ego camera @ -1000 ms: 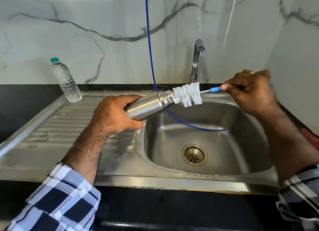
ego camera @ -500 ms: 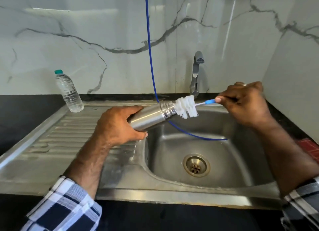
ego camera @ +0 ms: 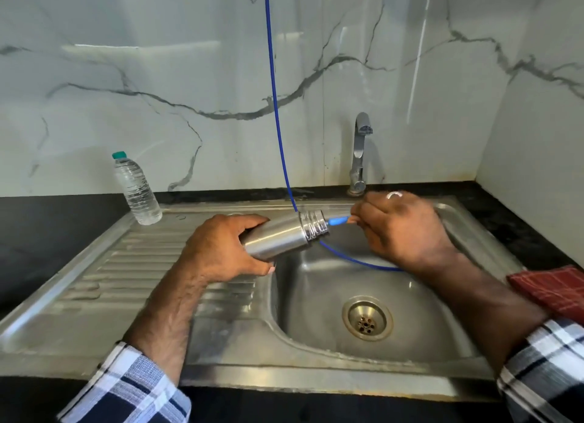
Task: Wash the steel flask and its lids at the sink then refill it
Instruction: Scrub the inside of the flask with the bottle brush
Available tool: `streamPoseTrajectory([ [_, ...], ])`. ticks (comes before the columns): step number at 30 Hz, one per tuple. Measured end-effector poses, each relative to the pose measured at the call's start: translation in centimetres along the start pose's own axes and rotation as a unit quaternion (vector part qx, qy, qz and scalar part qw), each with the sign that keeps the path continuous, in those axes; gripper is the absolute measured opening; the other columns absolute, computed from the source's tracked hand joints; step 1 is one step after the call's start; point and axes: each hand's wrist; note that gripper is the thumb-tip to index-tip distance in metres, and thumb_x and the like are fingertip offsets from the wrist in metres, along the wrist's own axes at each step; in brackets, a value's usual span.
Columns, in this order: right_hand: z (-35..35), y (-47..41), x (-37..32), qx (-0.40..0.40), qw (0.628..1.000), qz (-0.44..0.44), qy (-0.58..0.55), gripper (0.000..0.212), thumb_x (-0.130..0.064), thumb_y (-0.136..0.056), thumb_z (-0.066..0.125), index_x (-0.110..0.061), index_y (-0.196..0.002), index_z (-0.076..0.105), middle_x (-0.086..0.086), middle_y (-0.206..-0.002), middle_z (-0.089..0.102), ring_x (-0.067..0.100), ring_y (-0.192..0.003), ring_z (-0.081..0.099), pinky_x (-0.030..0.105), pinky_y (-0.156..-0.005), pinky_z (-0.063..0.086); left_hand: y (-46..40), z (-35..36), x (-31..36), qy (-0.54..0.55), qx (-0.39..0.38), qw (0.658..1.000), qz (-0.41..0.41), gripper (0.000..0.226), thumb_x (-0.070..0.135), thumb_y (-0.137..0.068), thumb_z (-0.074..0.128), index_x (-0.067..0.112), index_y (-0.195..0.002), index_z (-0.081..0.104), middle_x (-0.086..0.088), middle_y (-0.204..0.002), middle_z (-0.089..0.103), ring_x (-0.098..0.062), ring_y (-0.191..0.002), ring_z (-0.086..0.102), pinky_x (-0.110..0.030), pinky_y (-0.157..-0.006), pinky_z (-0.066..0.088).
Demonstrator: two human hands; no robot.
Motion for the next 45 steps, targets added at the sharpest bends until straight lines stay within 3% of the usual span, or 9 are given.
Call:
streamPoseTrajectory([
  [5, 1.0, -0.2, -0.3, -0.247, 0.937, 0.222, -0.110, 0.037, -0.042, -0.104, 0.049, -0.023, -0.075, 0.061, -0.001, -0.064, 0.061, 0.021, -0.059, 0.058, 0.030, -0.053, 0.035, -1.7, -0.5, 1.8, -0.188, 0.091, 0.974, 0.091, 0.085, 0.048, -0.055, 0.091, 0.043, -0.136, 0.067, 0.014, -0.125, 0.074, -0.020, -0.111, 0.068, -0.041, -0.099, 0.044],
  [9, 1.2, 0.4, 1.2, -0.389, 0.595, 0.511, -0.483, 0.044, -0.035, -0.107, 0.054, -0.015, -0.067, 0.056, -0.002, -0.054, 0.037, 0.012, -0.044, 0.028, 0.026, -0.046, 0.022, -2.1, 0.6, 2.0, -0.222, 0.151, 0.951, 0.153, 0.074, 0.035, -0.059, 0.086, 0.038, -0.132, 0.069, 0.012, -0.126, 0.074, -0.022, -0.113, 0.066, -0.048, -0.104, 0.039],
  [15, 1.2, 0.7, 1.4, -0.104, 0.986, 0.122, -0.045, 0.024, -0.046, -0.097, 0.065, -0.026, -0.095, 0.078, 0.001, -0.094, 0.070, 0.026, -0.083, 0.066, 0.038, -0.073, 0.052, -2.2, 1.5, 1.6, -0.141, 0.116, 0.982, 0.040, 0.090, 0.042, -0.052, 0.095, 0.045, -0.137, 0.065, 0.017, -0.128, 0.072, -0.019, -0.115, 0.064, -0.044, -0.103, 0.037],
  [21, 0.5, -0.5, 0.9, -0.189, 0.956, 0.221, -0.049, 0.045, -0.052, -0.099, 0.053, -0.020, -0.068, 0.053, 0.001, -0.061, 0.055, 0.029, -0.060, 0.055, 0.033, -0.057, 0.036, -1.7, 0.9, 0.8, -0.121, 0.156, 0.979, 0.053, 0.091, 0.036, -0.053, 0.098, 0.041, -0.138, 0.065, 0.014, -0.130, 0.072, -0.020, -0.118, 0.062, -0.044, -0.103, 0.036],
  [25, 0.9, -0.8, 2.0, -0.358, 0.755, 0.422, -0.353, 0.052, -0.046, -0.101, 0.064, -0.014, -0.060, 0.063, -0.002, -0.048, 0.049, 0.016, -0.046, 0.042, 0.028, -0.051, 0.033, -1.5, 0.4, 0.0, -0.173, 0.171, 0.967, 0.076, 0.086, 0.033, -0.053, 0.095, 0.039, -0.134, 0.068, 0.013, -0.128, 0.073, -0.021, -0.117, 0.063, -0.046, -0.104, 0.036],
  [31, 1.9, 0.7, 1.3, -0.073, 0.987, 0.129, -0.056, 0.032, -0.049, -0.100, 0.062, -0.022, -0.096, 0.078, 0.000, -0.091, 0.071, 0.028, -0.079, 0.067, 0.040, -0.077, 0.050, -1.5, 0.8, 0.7, -0.120, 0.139, 0.983, 0.018, 0.089, 0.044, -0.056, 0.096, 0.045, -0.138, 0.063, 0.015, -0.127, 0.072, -0.020, -0.117, 0.063, -0.045, -0.104, 0.037],
  [36, 0.2, 0.1, 1.5, -0.118, 0.978, 0.170, -0.039, 0.047, -0.053, -0.102, 0.054, -0.024, -0.064, 0.055, -0.002, -0.063, 0.059, 0.028, -0.062, 0.057, 0.033, -0.057, 0.033, -1.3, 0.4, 0.0, -0.107, 0.145, 0.983, 0.027, 0.093, 0.039, -0.054, 0.099, 0.043, -0.140, 0.062, 0.013, -0.130, 0.071, -0.021, -0.118, 0.062, -0.045, -0.106, 0.037],
  [40, -0.3, -0.9, 3.4, -0.299, 0.818, 0.380, -0.313, 0.048, -0.039, -0.101, 0.067, -0.011, -0.062, 0.069, -0.001, -0.051, 0.054, 0.013, -0.052, 0.047, 0.033, -0.064, 0.037, -1.2, 0.3, -0.3, -0.150, 0.140, 0.978, 0.029, 0.093, 0.039, -0.056, 0.099, 0.044, -0.141, 0.062, 0.013, -0.132, 0.070, -0.021, -0.118, 0.061, -0.045, -0.105, 0.035],
  [45, 1.0, 0.9, 2.8, -0.140, 0.950, 0.266, -0.081, 0.035, -0.062, -0.094, 0.062, -0.029, -0.090, 0.075, -0.006, -0.083, 0.069, 0.022, -0.082, 0.065, 0.043, -0.083, 0.051, -1.4, 0.6, 0.1, -0.137, 0.130, 0.982, 0.002, 0.093, 0.046, -0.056, 0.098, 0.043, -0.142, 0.061, 0.012, -0.131, 0.071, -0.021, -0.117, 0.062, -0.046, -0.106, 0.037],
])
Point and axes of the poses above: each hand's wrist, its own y-axis away from the middle knuckle, its own z-axis out of the palm, x = y × z
